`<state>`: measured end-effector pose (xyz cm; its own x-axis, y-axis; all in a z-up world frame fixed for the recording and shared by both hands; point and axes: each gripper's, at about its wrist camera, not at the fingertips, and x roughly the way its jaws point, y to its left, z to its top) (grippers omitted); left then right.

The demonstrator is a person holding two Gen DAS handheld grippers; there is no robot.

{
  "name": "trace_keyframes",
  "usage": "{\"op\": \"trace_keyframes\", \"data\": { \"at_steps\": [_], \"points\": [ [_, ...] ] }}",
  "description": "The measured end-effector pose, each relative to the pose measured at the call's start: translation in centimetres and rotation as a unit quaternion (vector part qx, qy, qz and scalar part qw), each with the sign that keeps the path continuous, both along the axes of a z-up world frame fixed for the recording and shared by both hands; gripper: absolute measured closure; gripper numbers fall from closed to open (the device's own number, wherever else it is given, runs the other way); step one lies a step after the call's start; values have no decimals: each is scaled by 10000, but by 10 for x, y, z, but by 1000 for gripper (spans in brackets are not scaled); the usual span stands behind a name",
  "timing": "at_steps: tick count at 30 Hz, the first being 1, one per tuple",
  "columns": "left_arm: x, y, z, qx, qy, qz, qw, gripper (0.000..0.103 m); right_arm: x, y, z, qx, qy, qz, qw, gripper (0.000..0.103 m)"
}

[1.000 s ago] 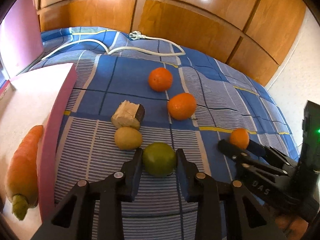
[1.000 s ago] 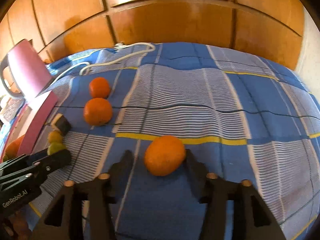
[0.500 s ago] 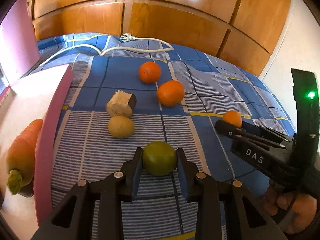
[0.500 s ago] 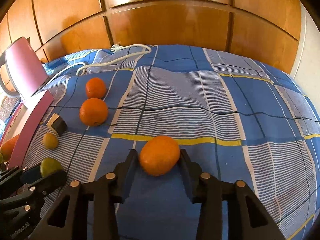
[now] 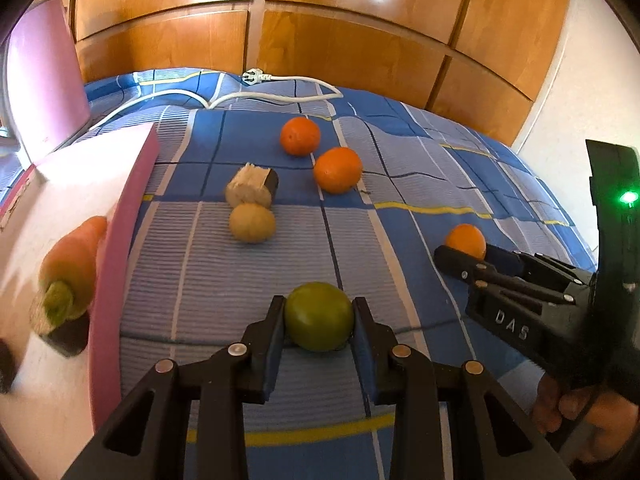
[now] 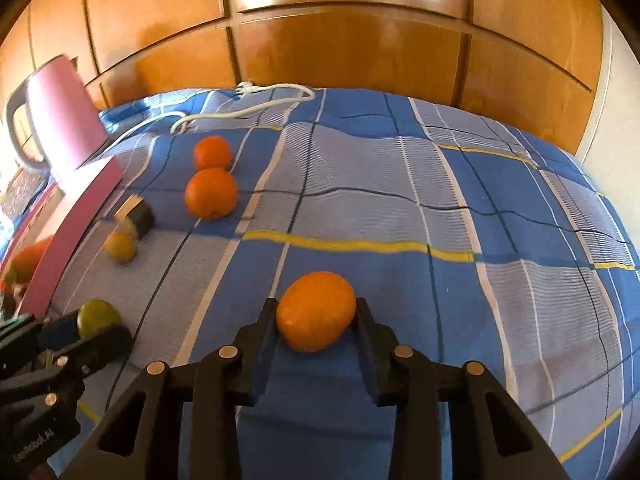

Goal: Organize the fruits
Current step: 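Grasp the orange with the right tool while the left tool grasps the green lime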

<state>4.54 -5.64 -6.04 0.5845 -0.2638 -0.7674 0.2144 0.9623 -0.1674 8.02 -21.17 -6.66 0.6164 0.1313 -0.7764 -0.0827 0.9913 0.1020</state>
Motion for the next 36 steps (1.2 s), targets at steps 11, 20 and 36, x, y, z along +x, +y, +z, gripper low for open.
{"op": "trace_keyframes", "data": {
  "at_steps": [11, 20, 36],
  "points": [
    [-20, 5, 9, 8, -69, 38, 10000, 71, -10, 2, -3, 149, -128, -6, 9998, 66],
    [-32, 14, 23, 35, -255, 154, 9995, 71, -22, 8, -1, 23, -167, -31, 9999, 66],
    [-49, 27, 47, -92, -571, 249, 9980, 71, -49, 34, 13, 382, -2, 319, 9988, 67]
  ]
}}
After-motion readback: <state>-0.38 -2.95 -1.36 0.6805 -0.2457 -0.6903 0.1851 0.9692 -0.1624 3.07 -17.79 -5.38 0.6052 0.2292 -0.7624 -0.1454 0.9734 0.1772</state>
